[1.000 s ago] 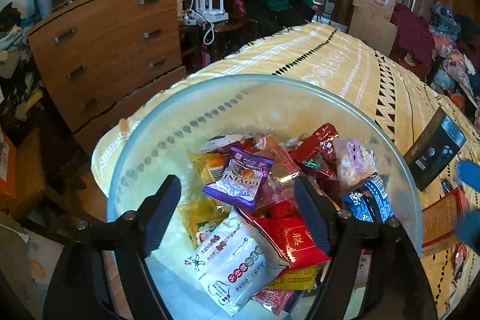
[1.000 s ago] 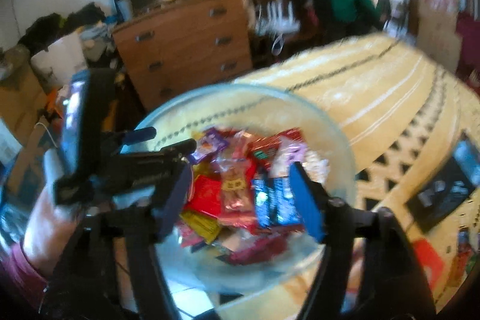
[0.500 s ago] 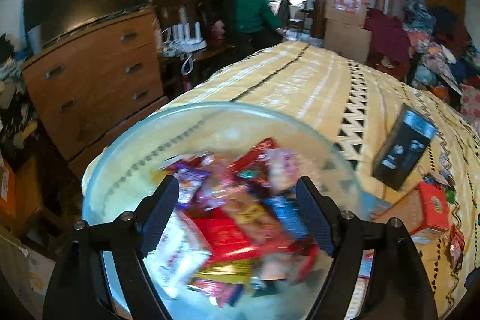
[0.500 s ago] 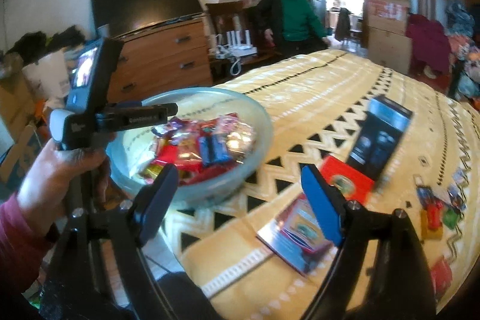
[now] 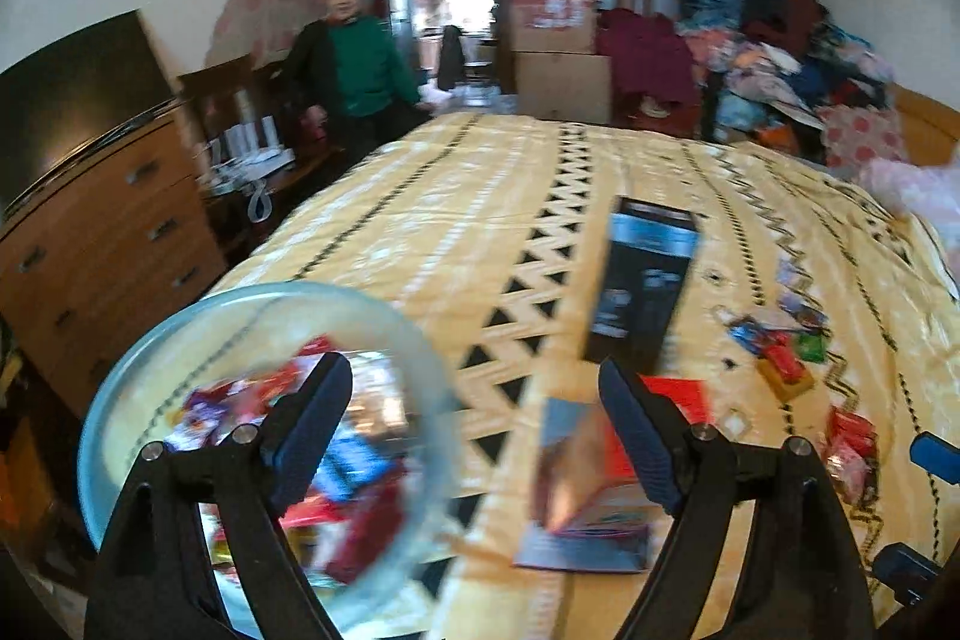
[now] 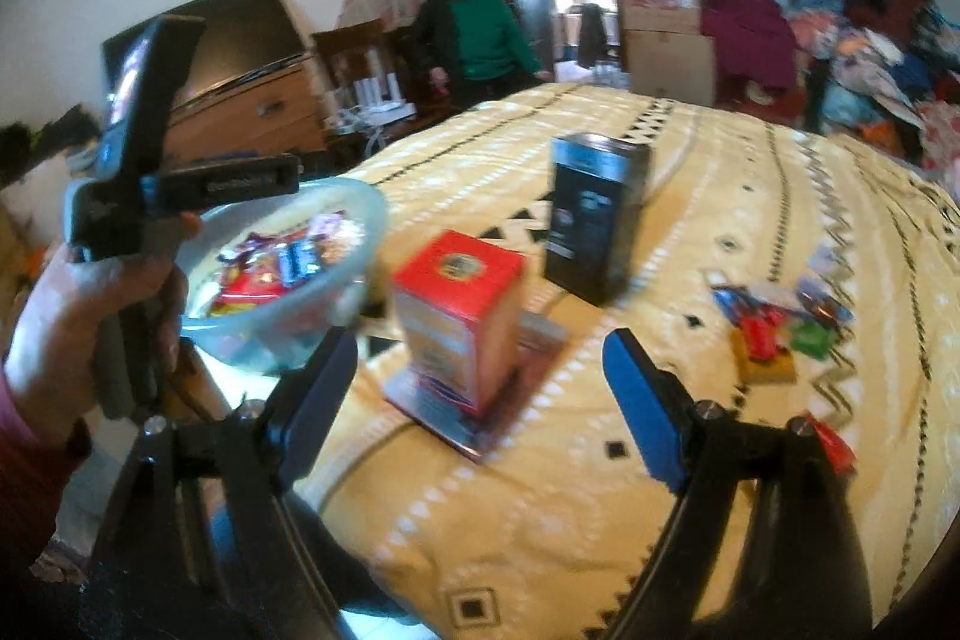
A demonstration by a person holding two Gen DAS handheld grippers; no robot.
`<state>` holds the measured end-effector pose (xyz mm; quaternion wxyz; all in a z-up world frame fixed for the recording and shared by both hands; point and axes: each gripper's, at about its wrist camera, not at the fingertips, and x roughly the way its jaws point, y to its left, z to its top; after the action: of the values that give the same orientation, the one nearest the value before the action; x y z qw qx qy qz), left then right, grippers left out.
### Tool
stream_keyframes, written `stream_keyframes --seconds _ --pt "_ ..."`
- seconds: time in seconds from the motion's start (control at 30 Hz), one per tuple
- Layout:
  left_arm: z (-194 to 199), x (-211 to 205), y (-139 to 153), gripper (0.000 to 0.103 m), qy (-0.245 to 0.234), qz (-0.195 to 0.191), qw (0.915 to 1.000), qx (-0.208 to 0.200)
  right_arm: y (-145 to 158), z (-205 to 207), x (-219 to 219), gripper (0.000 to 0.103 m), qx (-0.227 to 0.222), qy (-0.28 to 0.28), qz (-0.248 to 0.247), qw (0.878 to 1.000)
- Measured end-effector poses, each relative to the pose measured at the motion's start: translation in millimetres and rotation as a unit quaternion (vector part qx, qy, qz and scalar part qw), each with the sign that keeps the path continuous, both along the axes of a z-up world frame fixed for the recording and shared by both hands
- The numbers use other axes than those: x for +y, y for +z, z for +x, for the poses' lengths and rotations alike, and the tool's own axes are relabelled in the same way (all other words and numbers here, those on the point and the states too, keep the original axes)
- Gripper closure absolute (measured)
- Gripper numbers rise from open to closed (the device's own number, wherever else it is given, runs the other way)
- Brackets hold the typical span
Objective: Organize snacks
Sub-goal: 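Move both open tools from the bowl back toward the snacks on the bed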
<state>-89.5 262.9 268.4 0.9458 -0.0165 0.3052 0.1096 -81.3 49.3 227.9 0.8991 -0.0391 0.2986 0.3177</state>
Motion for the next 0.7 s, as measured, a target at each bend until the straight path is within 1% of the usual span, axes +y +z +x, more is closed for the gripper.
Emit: stream_keyframes --seconds 0.1,0.17,0.23,0.37,0.4,0.43,0.47,0.5,0.53,0.6,0.67,0.7 --pt "8 -37 8 0.017 -0.036 0.004 0.9993 -0.005 -5 2 -31 0.018 0.003 -0.024 0.007 1.0" --pt "9 -65 15 0.017 -0.068 0.007 0.9975 -0.017 -15 5 -56 0.018 0.013 -0.045 0.01 0.999" --pt "11 -92 23 0.017 -0.1 0.008 0.9945 -0.029 -33 7 -87 0.018 0.034 -0.074 0.013 0.997" --pt "20 -149 31 0.017 -0.174 -0.02 0.9841 -0.033 -70 11 -144 0.018 0.081 -0.132 0.011 0.988" --pt "26 -166 31 0.017 -0.197 -0.034 0.9793 -0.03 -80 13 -162 0.019 0.094 -0.149 0.009 0.984" --pt "30 -178 30 0.017 -0.212 -0.043 0.9759 -0.025 -88 15 -176 0.02 0.103 -0.162 0.01 0.981" --pt "34 -189 27 0.017 -0.224 -0.049 0.9733 -0.019 -93 17 -188 0.026 0.113 -0.171 0.014 0.979" --pt "39 -204 22 0.017 -0.24 -0.054 0.9691 -0.012 -99 21 -202 0.034 0.124 -0.18 0.019 0.976" --pt "43 -215 17 0.017 -0.252 -0.06 0.9658 -0.004 -107 27 -215 0.038 0.136 -0.19 0.023 0.972" --pt "50 -228 2 0.017 -0.264 -0.062 0.9625 0.012 -121 42 -238 0.047 0.159 -0.207 0.034 0.965" --pt "52 -235 -16 0.017 -0.265 -0.061 0.9618 0.029 -132 57 -257 0.047 0.169 -0.223 0.034 0.959" --pt "54 -238 -28 0.017 -0.265 -0.066 0.9611 0.045 -137 68 -266 0.046 0.175 -0.23 0.036 0.957"
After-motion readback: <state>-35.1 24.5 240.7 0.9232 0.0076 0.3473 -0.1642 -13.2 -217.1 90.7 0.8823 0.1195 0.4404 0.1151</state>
